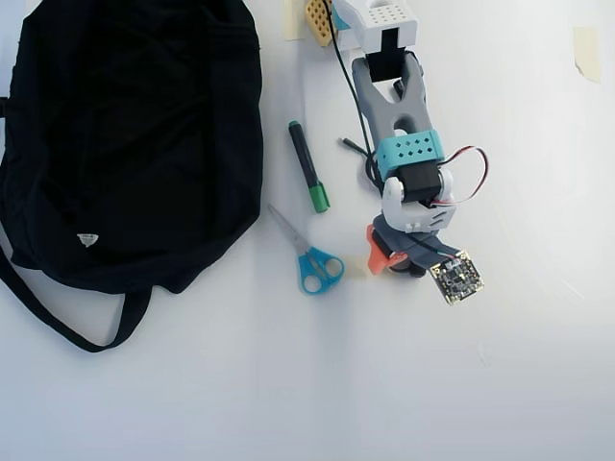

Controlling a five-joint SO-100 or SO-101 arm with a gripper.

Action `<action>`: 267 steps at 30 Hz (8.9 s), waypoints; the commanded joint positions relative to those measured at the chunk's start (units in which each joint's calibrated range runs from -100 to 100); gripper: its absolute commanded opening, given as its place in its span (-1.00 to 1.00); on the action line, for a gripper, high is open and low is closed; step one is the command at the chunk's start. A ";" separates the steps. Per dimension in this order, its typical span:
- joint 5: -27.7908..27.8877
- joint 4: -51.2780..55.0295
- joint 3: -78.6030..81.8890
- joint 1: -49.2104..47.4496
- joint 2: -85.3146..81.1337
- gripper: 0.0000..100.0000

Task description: Put the bike light into the black bag

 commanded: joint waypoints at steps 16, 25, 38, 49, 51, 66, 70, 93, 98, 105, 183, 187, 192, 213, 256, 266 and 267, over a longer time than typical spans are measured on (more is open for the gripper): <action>0.35 -1.62 -2.22 1.16 1.51 -0.60; 0.35 -1.88 -2.13 1.16 1.68 -0.62; 0.35 -1.88 -2.13 1.16 1.68 -0.96; 0.35 -1.71 -1.86 1.16 1.68 -0.95; 0.35 -1.28 -2.13 1.08 1.35 -0.95; 0.30 16.72 -18.76 0.41 -0.06 -0.95; 0.30 19.57 -21.72 0.41 -0.06 -0.95; -0.28 23.18 -21.27 -0.12 -8.28 -0.96; -1.12 23.18 -9.59 -0.04 -16.16 -0.96; -2.22 23.18 5.77 0.56 -29.36 -0.96; -11.71 22.50 48.09 36.53 -69.11 -0.96; -11.45 12.42 60.58 28.53 -75.58 -0.96; -11.29 10.18 70.10 25.76 -82.89 -0.95; -11.35 -7.91 133.98 17.91 -136.83 -0.95; -11.50 -4.12 150.79 14.99 -156.00 -0.95; -11.50 -4.12 150.79 14.99 -156.00 -0.95; -11.50 -4.12 150.79 14.99 -156.00 -0.95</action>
